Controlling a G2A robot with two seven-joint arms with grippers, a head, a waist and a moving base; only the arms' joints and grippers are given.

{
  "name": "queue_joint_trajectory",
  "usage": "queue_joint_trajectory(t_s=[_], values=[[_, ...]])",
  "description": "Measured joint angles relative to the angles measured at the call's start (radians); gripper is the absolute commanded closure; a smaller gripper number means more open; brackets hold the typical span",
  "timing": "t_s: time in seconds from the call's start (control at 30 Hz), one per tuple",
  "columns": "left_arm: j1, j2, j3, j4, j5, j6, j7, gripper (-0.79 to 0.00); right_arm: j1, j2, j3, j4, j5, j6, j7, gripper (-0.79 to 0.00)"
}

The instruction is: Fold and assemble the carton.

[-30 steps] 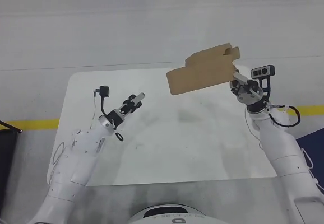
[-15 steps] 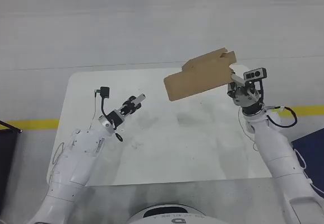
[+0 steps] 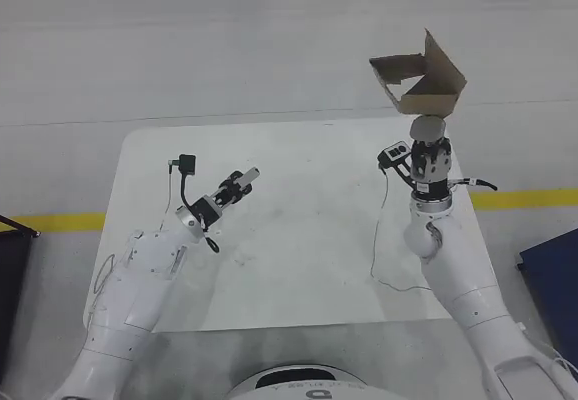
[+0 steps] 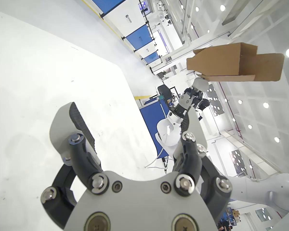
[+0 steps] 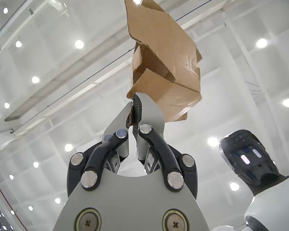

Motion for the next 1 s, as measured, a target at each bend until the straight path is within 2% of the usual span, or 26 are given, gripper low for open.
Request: queue_joint_trajectory(t_s=[0.23, 0.3, 0.47, 0.6, 0.83, 1.0], values=[[0.0, 0.0, 0.0, -0.002, 0.002, 0.0, 0.0, -0.785, -0.002, 0.001, 0.003, -0.003, -0.001, 0.005, -0.001, 0.0], [-0.006, 0.003, -0.001, -0.032, 0.046, -0.018, -0.001, -0.785, -0.01, 0.0, -0.001, -0.007, 0.009, 0.018, -0.014, 0.0], [-0.034, 0.009, -0.006, -0.095, 0.175, -0.118, -0.003, -0.785, -0.065, 0.016, 0.028, -0.029, 0.035, 0.196, -0.233, 0.0], [-0.084, 0.013, 0.025, -0.133, 0.291, -0.187, -0.068, -0.785, -0.111, 0.032, 0.068, -0.059, 0.076, 0.325, -0.429, 0.0], [-0.175, 0.011, 0.111, -0.159, 0.436, -0.201, -0.174, -0.785, -0.169, 0.049, 0.095, -0.109, 0.167, 0.49, -0.674, 0.0], [-0.219, 0.004, 0.157, -0.124, 0.439, -0.21, -0.172, -0.785, -0.195, 0.057, 0.111, -0.147, 0.239, 0.533, -0.788, 0.0]])
